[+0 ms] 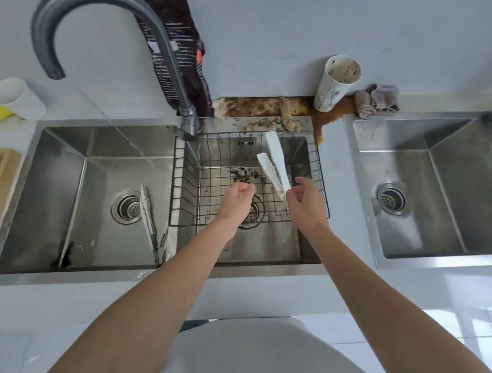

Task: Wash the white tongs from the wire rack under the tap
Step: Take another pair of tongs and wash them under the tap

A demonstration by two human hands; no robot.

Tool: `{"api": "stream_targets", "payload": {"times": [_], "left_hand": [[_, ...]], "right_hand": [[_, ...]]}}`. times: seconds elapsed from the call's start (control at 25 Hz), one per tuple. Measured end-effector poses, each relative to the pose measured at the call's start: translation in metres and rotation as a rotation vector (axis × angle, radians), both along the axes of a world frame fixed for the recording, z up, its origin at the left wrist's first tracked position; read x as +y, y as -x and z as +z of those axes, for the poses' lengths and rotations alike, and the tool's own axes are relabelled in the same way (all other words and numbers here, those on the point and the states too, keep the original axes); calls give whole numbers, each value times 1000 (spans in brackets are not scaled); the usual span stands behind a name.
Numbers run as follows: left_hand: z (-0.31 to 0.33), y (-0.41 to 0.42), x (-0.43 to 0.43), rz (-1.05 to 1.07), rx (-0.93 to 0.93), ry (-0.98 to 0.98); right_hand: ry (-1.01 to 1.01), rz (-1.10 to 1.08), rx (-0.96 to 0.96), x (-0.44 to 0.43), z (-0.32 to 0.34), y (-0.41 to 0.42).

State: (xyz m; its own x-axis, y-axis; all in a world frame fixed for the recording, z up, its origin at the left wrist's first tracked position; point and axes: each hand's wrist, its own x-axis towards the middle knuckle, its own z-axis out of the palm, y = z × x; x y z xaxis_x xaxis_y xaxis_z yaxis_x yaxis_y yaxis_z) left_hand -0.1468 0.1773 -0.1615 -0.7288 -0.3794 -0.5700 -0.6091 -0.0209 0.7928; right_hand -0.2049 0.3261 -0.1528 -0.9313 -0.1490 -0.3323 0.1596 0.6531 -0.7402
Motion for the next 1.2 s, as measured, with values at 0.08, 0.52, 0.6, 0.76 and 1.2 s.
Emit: {"api": "stream_targets", "payload": {"times": [0.08, 0.52, 0.6, 0.76, 1.2], "left_hand": [[-5, 11, 11, 3, -45, -10], [-22, 68, 39, 68, -113, 8], [-25, 75, 43, 73, -121, 17], [-33, 84, 47, 120, -87, 34], [-6, 77, 40, 238, 95, -41]], "right_hand": [[-28, 25, -15, 7, -5, 13], [-144, 235, -92, 7, -38, 40], [-158, 251, -120, 6, -44, 42], [-157, 272, -137, 7, -50, 43], [50, 266, -91, 2, -26, 30]]}}
